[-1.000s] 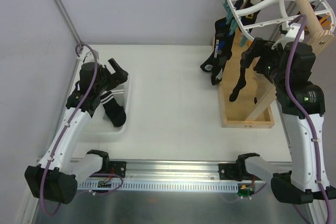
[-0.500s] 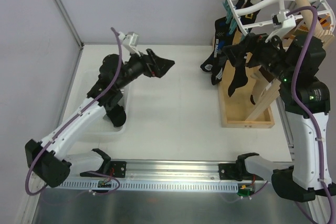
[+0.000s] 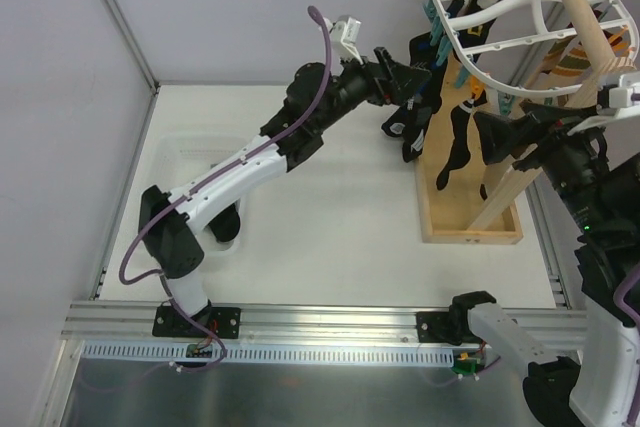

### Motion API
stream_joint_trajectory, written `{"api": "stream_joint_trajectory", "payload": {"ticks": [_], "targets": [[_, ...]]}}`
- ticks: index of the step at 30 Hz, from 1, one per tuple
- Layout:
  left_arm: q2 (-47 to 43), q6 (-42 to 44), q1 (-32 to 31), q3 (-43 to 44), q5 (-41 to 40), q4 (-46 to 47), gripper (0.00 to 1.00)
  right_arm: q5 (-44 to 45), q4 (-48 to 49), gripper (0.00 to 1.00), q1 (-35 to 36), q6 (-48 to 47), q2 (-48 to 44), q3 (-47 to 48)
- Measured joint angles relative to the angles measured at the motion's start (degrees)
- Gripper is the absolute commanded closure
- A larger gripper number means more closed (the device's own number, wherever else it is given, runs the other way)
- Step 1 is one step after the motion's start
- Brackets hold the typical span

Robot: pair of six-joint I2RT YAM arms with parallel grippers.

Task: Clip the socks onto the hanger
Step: Open the clamp at the hanger.

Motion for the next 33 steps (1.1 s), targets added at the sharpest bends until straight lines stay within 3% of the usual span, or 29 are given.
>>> {"api": "stream_joint_trajectory", "payload": {"ticks": [5, 11, 21, 25, 26, 29, 33], "targets": [[9.73, -7.54, -2.71, 13.73, -8.92, -4.04, 0.11, 6.21, -1.57, 0.06, 0.04, -0.72, -3.63, -2.21], [20.41, -16.74, -5.11, 27.3, -12.81, -7.41, 0.12, 17.0, -4.66, 0.08, 0.04, -0.83, -9.03, -6.49], [30.99, -22.45, -6.67, 39.06, -16.63, -9.29, 0.18, 20.13, -8.31, 0.14, 0.04, -0.96, -10.56, -6.43], [33.03, -23.43, -6.67, 41.05, -17.97, -7.78, 0.33, 18.08, -8.33, 0.2, 0.04, -1.11, -10.45, -6.43], [33.33, -23.65, -6.64, 41.31, -18.12, -7.67, 0.42, 16.87, -8.17, 0.21, 0.04, -1.27, -10.34, -6.43], [33.88, -24.63, -6.51, 41.94, -18.32, -6.86, 0.55, 12.55, -7.69, 0.23, 0.04, -2.49, -9.03, -6.03], [33.88, -26.21, -5.79, 42.05, -18.12, -6.21, 0.66, 5.6, -6.45, 0.22, 0.04, -5.86, -3.32, -2.47]]}}
